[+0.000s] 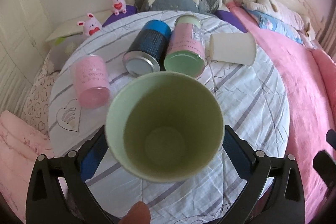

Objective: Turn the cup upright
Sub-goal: 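Rotate the green cup mouth up with the left tool and lower it, then open the left tool and pull it back from the upright cup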

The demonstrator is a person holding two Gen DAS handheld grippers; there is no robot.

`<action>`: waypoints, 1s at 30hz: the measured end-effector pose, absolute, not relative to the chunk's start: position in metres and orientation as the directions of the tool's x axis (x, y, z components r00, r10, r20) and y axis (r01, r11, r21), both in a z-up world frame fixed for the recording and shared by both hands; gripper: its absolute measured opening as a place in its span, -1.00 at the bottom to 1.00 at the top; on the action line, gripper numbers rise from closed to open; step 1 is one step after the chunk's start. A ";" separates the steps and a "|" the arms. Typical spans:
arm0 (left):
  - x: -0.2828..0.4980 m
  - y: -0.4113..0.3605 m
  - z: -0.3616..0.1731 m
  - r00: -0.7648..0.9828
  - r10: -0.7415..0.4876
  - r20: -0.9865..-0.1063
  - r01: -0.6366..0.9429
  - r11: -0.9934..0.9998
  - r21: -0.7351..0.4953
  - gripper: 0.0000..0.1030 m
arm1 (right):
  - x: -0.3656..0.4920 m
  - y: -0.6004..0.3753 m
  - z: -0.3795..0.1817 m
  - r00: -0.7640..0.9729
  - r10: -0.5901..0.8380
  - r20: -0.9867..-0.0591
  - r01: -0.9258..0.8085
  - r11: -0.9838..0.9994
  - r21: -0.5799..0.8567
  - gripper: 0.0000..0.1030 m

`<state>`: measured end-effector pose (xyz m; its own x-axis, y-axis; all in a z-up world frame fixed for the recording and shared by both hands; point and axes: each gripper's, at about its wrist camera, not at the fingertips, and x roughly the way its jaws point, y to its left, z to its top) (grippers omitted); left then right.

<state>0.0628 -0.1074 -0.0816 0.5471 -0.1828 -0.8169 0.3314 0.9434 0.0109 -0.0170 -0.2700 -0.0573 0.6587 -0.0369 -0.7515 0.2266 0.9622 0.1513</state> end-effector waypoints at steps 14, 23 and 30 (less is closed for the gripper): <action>0.021 -0.071 -0.009 0.646 -0.134 -0.751 0.298 0.950 0.087 1.00 | -0.032 -0.254 -0.013 0.749 -0.078 -0.658 0.227 0.963 0.145 0.64; -0.019 -0.009 0.030 0.705 -0.099 -0.703 0.223 0.971 0.087 1.00 | -0.041 -0.213 0.008 0.796 -0.077 -0.601 0.169 0.981 0.097 0.64; -0.043 0.025 0.027 0.716 -0.043 -0.697 0.157 0.983 0.100 1.00 | -0.042 -0.180 0.005 0.801 -0.023 -0.598 0.091 0.992 0.084 0.64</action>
